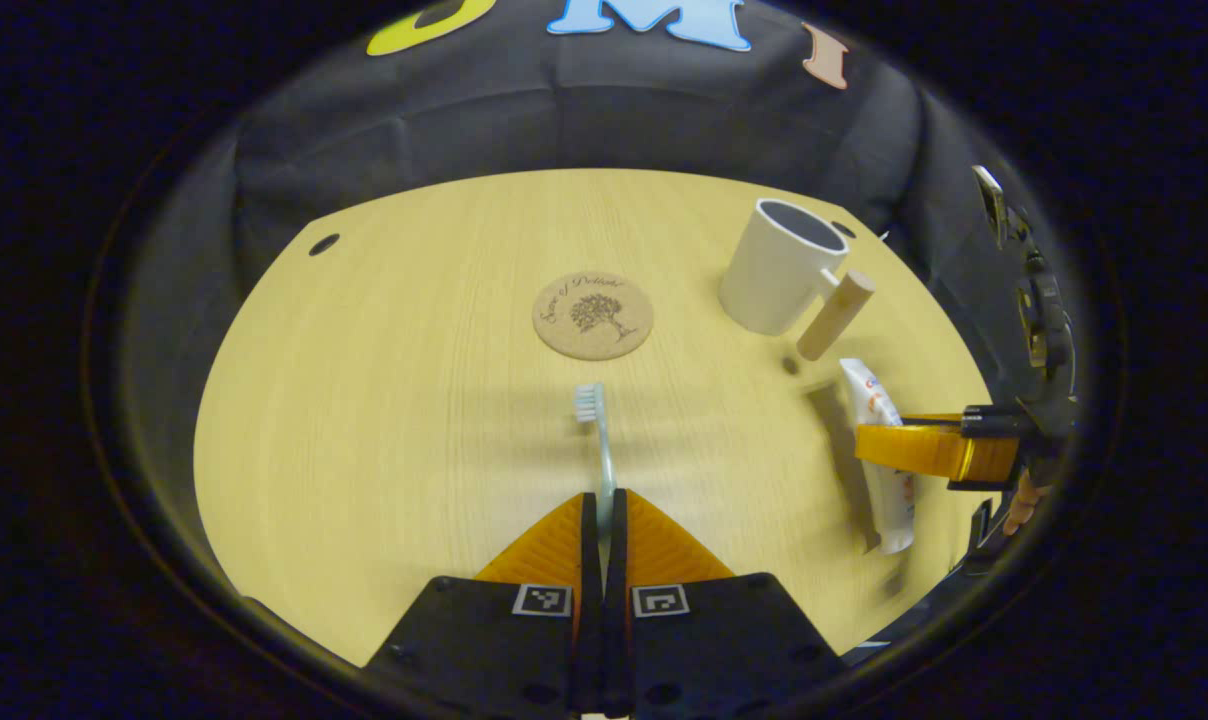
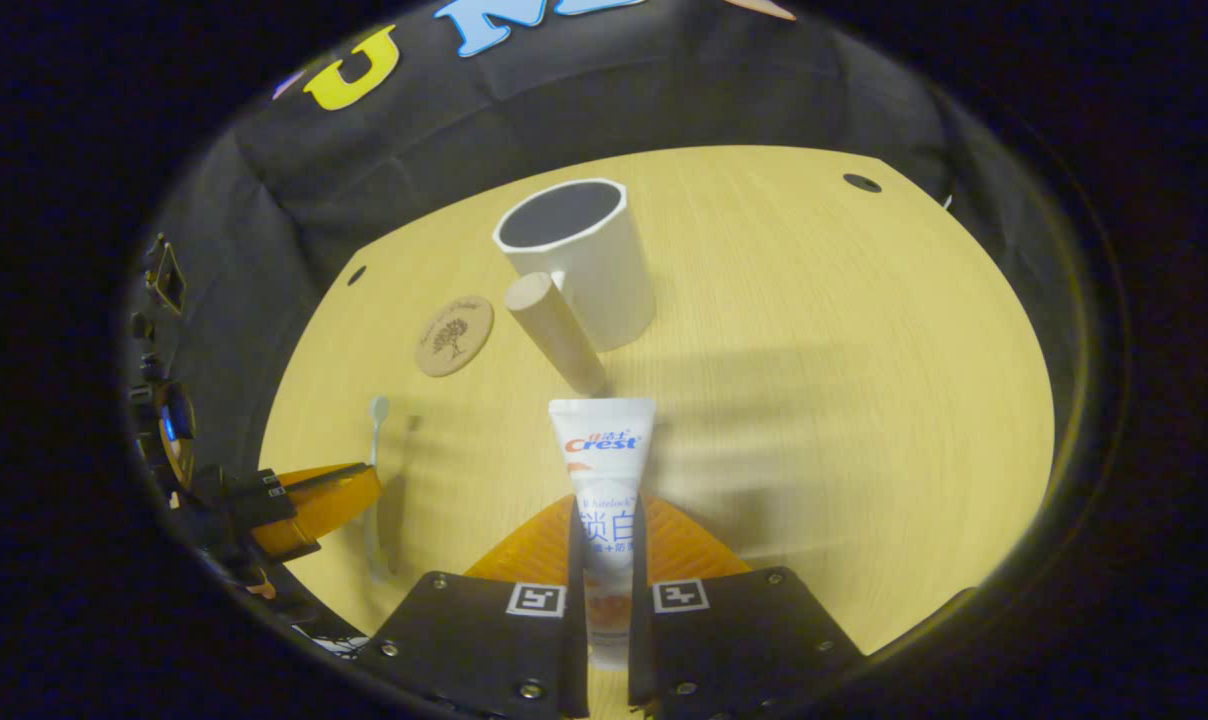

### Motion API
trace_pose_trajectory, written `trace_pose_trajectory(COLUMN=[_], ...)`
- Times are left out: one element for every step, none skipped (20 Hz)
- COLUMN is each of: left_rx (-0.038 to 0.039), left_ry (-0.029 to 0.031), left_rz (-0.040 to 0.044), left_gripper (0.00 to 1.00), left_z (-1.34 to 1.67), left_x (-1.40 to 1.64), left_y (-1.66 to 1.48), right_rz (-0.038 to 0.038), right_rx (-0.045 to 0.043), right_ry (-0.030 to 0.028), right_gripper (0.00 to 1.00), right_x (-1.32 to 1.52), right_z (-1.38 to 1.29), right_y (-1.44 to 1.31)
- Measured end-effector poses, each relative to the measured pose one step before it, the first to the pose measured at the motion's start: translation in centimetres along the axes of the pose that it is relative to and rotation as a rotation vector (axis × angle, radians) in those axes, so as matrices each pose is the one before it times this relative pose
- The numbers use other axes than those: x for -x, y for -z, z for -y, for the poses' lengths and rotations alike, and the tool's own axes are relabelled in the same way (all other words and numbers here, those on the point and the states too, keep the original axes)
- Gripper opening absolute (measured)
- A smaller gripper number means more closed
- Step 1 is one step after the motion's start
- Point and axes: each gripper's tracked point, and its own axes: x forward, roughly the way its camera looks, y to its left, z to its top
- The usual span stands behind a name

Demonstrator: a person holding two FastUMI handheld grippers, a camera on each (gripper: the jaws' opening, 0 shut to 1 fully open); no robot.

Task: Put the toothbrush and toothpaste on the desktop into the cup, then pick up the cup and place it on the coaster on the desktop.

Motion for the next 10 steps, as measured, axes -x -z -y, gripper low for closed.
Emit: trace_pose_trajectory(left_rx=[0.0105,0.0137,0.01357,0.00939,0.00815,0.00545,0.01213,0.012,0.0115,0.00578], left_ry=[0.01279,0.01244,0.01103,0.00818,0.00704,0.01095,0.01002,0.00752,0.00261,0.00798], left_rz=[0.02291,0.02041,0.02159,0.02186,0.02324,0.01737,0.02532,0.02806,0.03299,0.04251], left_gripper=[0.06,0.1,0.08,0.08,0.08,0.08,0.08,0.08,0.08,0.08], left_z=[0.162,0.076,0.04,0.106,-0.049,0.025,0.064,-0.161,-0.196,0.084], left_x=[0.42,0.246,0.356,0.5,0.479,0.357,0.257,0.448,0.439,0.19], left_y=[-0.378,-0.338,-0.392,-0.489,-0.549,-0.528,-0.572,-0.461,-0.881,-0.948], right_rz=[0.02167,0.0208,0.02274,0.02579,0.02022,0.02851,0.03168,0.03948,0.04275,0.04666], right_rx=[0.00199,-0.00105,-0.00492,-0.00689,-0.00819,-0.00799,-0.00131,0.00368,0.0084,0.0123], right_ry=[-0.0113,-0.00599,-0.00513,-0.01189,-0.01358,-0.01132,-0.01346,-0.01412,-0.01062,-0.00868], right_gripper=[0.18,0.17,0.17,0.17,0.17,0.17,0.17,0.17,0.17,0.17], right_x=[0.004,0.245,0.267,0.309,0.637,0.556,0.168,0.241,0.29,0.261], right_z=[-0.362,-0.25,-0.161,-0.358,-0.552,-0.645,-0.665,-0.485,-0.481,-0.467], right_y=[-0.203,-0.332,-0.333,-0.573,-0.493,-0.739,-0.673,-0.972,-0.895,-1.098])
